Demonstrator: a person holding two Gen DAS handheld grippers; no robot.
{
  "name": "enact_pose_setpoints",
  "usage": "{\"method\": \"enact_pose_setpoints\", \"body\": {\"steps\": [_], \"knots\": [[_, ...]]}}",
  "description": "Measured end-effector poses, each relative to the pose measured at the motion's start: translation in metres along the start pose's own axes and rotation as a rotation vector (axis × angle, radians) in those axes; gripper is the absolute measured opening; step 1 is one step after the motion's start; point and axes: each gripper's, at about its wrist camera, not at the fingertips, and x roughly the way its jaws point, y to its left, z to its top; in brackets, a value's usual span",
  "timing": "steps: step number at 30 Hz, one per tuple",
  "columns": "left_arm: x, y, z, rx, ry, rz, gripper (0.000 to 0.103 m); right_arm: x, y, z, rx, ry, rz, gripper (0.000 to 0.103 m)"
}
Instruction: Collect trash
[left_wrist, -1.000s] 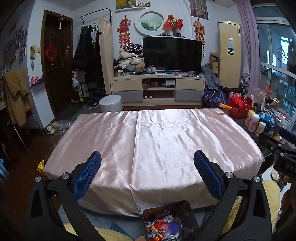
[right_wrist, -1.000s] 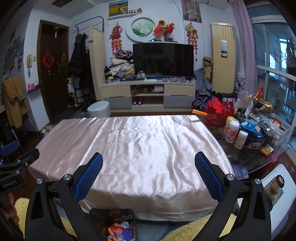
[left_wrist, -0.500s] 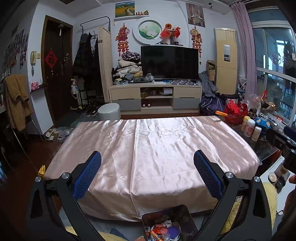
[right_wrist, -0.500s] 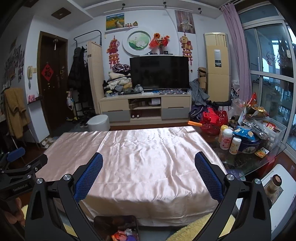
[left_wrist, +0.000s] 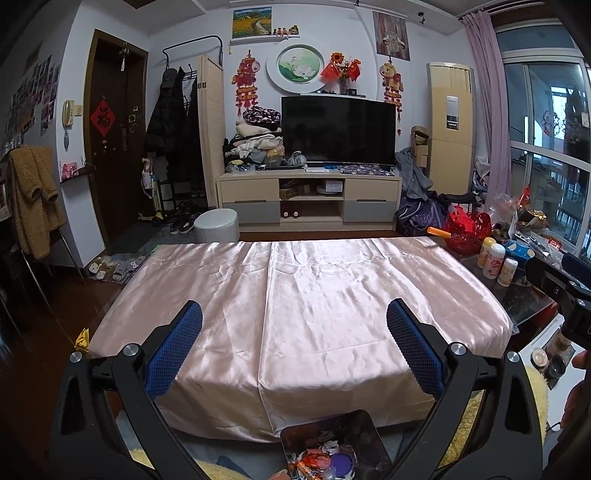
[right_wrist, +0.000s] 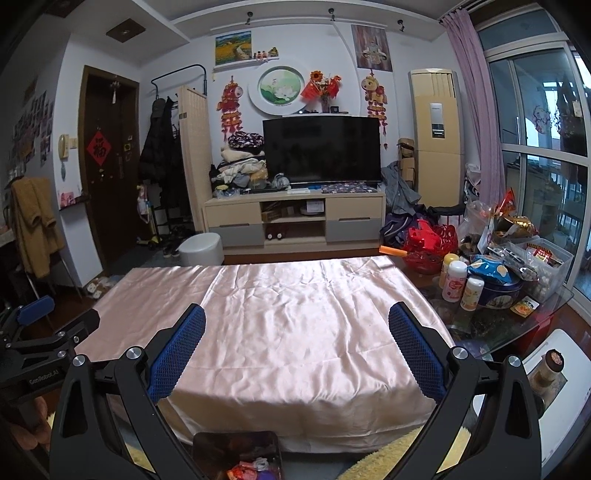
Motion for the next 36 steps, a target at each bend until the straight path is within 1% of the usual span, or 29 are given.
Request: {"method": "enact_pose_setpoints", "body": {"steps": [7,18,36], "knots": [[-0.006,0.002,0.0,-0.011,-0.015,0.001,0.095,-0.002,0.006,0.0,-0.01,0.006,0.02,0.1],[-0.013,0.004,0.001,-0.012,-0.033,-0.007,0.095,-0.007,0.005,0.002,-0.007,-0.002,0.02,0.1],[-0.015,0.005,0.003,-0.01,-0.039,-0.006,0.095,-0.011,0.006,0.003,-0.004,-0.008,0.02,0.1]]}}
